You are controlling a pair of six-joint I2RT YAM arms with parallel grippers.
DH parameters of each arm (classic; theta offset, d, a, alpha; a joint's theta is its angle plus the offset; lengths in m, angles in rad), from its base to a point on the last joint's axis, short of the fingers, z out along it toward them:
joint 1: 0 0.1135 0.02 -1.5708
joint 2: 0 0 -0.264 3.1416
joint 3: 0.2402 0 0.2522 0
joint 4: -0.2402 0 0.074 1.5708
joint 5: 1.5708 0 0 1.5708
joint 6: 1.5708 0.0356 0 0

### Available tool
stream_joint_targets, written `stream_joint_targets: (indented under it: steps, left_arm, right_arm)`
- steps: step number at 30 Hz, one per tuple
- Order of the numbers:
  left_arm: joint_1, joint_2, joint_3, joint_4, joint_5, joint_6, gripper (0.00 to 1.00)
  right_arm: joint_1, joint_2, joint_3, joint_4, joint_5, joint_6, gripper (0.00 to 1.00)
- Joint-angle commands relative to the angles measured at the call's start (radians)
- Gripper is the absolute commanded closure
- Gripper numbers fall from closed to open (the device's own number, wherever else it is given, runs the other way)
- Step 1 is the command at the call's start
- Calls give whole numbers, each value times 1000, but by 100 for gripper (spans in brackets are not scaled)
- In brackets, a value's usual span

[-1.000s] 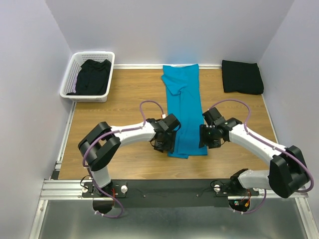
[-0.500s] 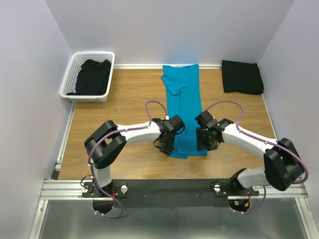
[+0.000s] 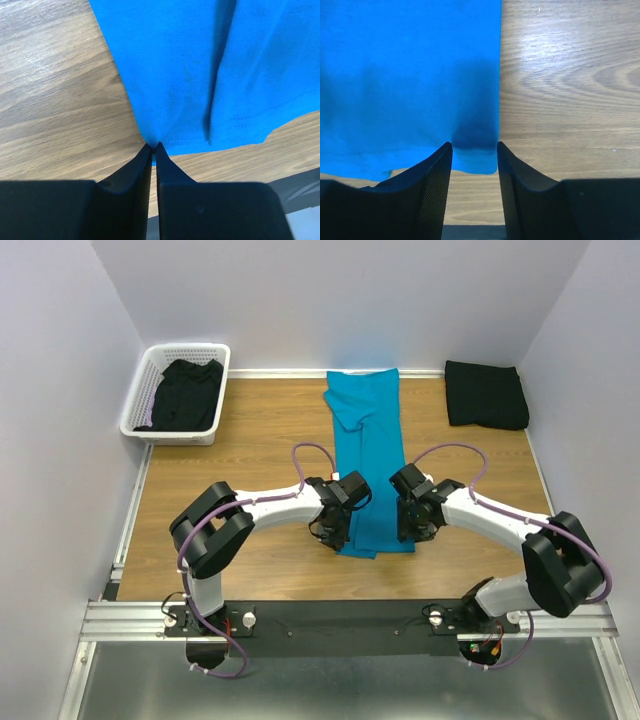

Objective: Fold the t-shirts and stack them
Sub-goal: Fold the tshirt

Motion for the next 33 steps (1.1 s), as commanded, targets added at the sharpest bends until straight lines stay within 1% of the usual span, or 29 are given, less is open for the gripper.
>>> stream_joint_targets:
  steps: [1,3,5,6,7,11,13,14,19,21,22,23,25,29,33]
  left_arm:
    - [-7,29,-2,-16,-16,8,86]
    - [-7,29,-1,-13,-16,8,86]
    - [-7,30,-1,-13,-16,8,86]
    - [-7,30,-2,-13,-13,8,86]
    - [-5,30,-2,-13,-13,8,86]
    - [-5,30,-4,-15,-13,8,86]
    - [-7,27,-7,-15,-11,8,86]
    - [-7,26,-8,-15,-10,8,86]
    - [-4,18,-14,-22,-13,7,87]
    - [-2,7,-21,-22,-13,2,87]
    - [-4,4,-25,-24,-10,2,87]
    - [-4,-2,-28,-24,-7,2,89]
    - [-2,-16,-37,-22,4,2,89]
    - [-4,-42,-51,-22,27,5,90]
    - [-1,-85,-63,-27,43,10,90]
  right_arm:
    - [7,21,-35,38,23,24,52]
    - [8,29,-49,44,23,24,54]
    - [7,29,-56,43,39,22,60]
    - [7,21,-67,43,45,24,63]
    - [7,17,-72,41,57,24,71]
    - [7,-31,-101,32,78,39,86]
    - [7,-60,-116,18,92,50,91]
    - [7,-66,-116,16,89,53,91]
    - [5,-80,-108,-19,109,85,90]
    - [5,-77,-104,-42,109,105,78]
    - [5,-75,-102,-62,112,119,67]
    - [5,-75,-96,-72,112,124,63]
    - [7,-72,-90,-106,111,140,54]
    - [5,-61,-90,-134,83,147,53]
    - [7,-45,-82,-152,91,148,54]
